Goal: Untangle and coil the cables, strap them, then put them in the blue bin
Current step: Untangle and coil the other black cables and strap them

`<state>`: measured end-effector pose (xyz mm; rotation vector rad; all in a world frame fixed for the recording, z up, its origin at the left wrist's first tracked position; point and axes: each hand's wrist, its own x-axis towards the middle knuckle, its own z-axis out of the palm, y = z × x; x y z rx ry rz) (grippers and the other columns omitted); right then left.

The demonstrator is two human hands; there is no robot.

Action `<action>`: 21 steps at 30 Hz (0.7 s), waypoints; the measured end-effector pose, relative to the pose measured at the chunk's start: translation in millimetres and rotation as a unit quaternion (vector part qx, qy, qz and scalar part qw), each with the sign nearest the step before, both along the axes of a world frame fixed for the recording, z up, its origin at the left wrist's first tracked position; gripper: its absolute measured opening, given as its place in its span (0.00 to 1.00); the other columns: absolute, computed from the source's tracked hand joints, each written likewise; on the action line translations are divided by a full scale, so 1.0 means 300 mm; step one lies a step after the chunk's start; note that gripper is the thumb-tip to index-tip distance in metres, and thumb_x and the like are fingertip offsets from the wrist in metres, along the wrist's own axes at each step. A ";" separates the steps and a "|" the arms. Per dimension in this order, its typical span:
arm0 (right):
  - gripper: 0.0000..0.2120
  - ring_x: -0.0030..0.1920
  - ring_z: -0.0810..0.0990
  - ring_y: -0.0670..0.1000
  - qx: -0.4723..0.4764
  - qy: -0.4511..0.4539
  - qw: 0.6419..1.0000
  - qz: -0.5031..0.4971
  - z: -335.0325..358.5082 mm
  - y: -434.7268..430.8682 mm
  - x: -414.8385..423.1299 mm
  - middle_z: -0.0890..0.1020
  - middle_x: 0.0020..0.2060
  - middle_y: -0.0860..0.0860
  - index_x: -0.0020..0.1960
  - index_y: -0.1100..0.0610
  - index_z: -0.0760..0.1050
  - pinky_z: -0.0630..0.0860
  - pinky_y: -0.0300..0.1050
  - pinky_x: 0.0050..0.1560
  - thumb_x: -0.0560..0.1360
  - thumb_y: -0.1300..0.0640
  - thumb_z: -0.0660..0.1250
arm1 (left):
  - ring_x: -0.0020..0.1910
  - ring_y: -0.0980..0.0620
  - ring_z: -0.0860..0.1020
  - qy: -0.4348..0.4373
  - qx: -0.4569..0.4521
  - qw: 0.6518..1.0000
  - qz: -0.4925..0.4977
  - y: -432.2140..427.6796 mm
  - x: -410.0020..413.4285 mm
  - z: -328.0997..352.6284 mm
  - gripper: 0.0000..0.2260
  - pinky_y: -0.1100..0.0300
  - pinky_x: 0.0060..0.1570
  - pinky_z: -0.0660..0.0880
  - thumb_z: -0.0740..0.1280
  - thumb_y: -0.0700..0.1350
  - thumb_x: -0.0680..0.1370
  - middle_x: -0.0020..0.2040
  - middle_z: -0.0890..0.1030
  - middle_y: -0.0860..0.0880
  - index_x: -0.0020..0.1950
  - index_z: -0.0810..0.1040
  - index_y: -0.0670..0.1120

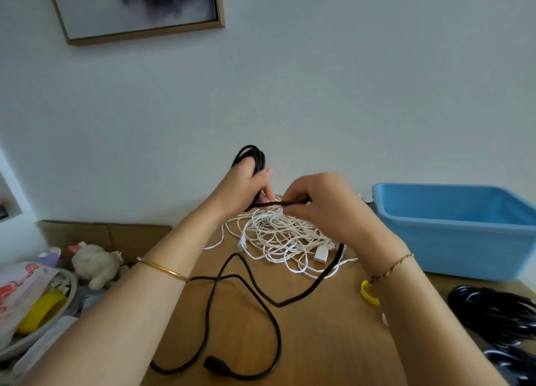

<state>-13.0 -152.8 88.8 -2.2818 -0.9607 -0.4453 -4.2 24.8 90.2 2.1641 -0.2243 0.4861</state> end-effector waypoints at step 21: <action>0.13 0.26 0.69 0.41 0.220 0.031 0.972 0.074 -0.090 -0.014 0.142 0.73 0.28 0.47 0.38 0.47 0.74 0.66 0.30 0.30 0.80 0.56 0.60 | 0.16 0.62 0.61 0.332 -0.310 0.793 -0.405 0.038 -0.066 0.029 0.19 0.68 0.16 0.60 0.65 0.53 0.77 0.19 0.68 0.55 0.54 0.80 0.37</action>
